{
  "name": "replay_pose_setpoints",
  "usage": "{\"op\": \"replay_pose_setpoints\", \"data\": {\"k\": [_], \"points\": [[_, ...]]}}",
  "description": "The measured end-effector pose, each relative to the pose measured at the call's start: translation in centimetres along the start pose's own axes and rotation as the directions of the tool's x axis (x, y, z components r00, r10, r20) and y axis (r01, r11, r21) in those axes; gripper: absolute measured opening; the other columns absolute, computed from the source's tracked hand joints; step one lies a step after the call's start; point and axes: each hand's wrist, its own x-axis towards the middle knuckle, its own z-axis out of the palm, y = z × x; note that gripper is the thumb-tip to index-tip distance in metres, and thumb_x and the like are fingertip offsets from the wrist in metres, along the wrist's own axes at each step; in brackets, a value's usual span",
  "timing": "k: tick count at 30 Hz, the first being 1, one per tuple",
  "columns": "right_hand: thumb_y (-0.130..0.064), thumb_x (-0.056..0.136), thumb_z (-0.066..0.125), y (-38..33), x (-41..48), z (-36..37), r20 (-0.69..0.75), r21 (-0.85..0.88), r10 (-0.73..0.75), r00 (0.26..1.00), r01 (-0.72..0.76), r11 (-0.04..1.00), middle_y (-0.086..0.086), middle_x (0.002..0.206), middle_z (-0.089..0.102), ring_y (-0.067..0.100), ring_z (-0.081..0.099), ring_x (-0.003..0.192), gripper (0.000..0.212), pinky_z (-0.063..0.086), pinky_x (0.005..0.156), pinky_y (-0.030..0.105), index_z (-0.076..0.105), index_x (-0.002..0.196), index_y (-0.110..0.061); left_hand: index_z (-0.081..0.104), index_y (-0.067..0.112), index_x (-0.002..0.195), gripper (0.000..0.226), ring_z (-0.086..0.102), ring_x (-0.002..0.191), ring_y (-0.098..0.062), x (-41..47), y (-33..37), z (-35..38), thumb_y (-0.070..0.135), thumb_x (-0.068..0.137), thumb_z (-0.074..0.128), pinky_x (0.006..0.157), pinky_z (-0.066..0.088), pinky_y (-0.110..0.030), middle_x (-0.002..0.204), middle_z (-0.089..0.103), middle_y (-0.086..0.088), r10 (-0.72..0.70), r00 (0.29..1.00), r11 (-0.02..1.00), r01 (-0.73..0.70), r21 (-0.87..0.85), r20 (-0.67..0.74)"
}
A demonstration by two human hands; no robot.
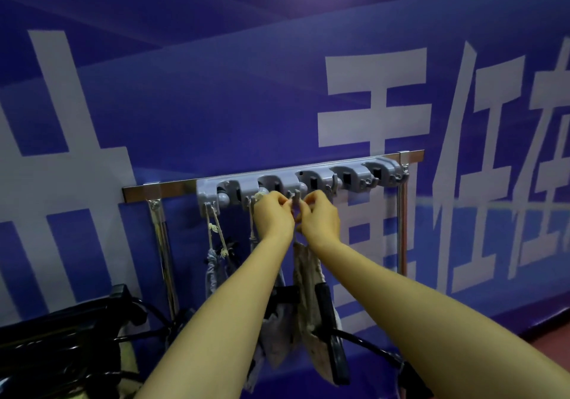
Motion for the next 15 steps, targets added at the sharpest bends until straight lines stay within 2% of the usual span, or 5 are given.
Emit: {"op": "replay_pose_setpoints", "data": {"k": [3,7,9,12,15], "points": [[-0.024,0.1,0.042,0.4,-0.8,0.4,0.01,-0.108,-0.074,0.997,0.074,0.991,0.001,0.082,0.059,0.02,0.057,0.072,0.009,0.042,0.056,0.032,0.046,0.095,-0.017,0.062,0.01,0.082,0.016,0.062,0.079,-0.023,-0.8,-0.5,-0.1,0.014,0.093,0.051,0.072,0.053,-0.035,0.083,0.066,-0.007,-0.004,0.999,0.999,0.003,0.042,0.041],[-0.028,0.1,0.041,0.0,-2.3,0.6,0.037,-0.258,-0.115,0.993,0.121,0.958,0.005,0.087,0.058,0.026,0.059,0.078,0.018,0.04,0.059,0.035,0.045,0.108,-0.012,0.066,0.007,0.088,0.018,0.063,0.084,-0.022,-1.8,-1.4,-1.2,0.014,0.093,0.05,0.074,0.051,-0.034,0.09,0.069,-0.008,-0.008,0.992,0.997,-0.001,0.075,0.125],[-0.031,0.099,0.042,-0.3,-3.3,0.7,0.054,-0.337,-0.108,0.993,0.12,0.934,0.008,0.102,0.057,0.028,0.059,0.09,0.025,0.044,0.067,0.039,0.045,0.113,-0.011,0.068,0.007,0.094,0.019,0.061,0.084,-0.019,-2.6,-2.0,-2.3,0.014,0.093,0.05,0.071,0.048,-0.03,0.096,0.069,-0.007,-0.008,0.989,0.996,-0.006,0.092,0.148],[-0.036,0.099,0.041,-1.2,-5.2,0.8,0.096,-0.446,-0.148,0.984,0.175,0.878,0.011,0.125,0.05,0.029,0.052,0.111,0.038,0.045,0.089,0.042,0.045,0.126,-0.009,0.068,0.008,0.096,0.02,0.055,0.08,-0.016,-4.2,-2.6,-4.6,0.013,0.093,0.048,0.069,0.041,-0.027,0.098,0.068,-0.006,-0.029,0.984,0.991,0.006,0.131,0.177],[-0.039,0.099,0.04,-3.4,-8.0,1.6,0.218,-0.424,-0.149,0.965,0.231,0.876,0.013,0.13,0.047,0.032,0.048,0.117,0.042,0.04,0.094,0.044,0.043,0.128,-0.01,0.068,0.008,0.093,0.021,0.062,0.084,-0.026,-5.9,-3.4,-8.6,0.015,0.091,0.048,0.068,0.045,-0.03,0.095,0.07,-0.012,-0.07,0.985,0.985,0.043,0.17,0.156]]}}
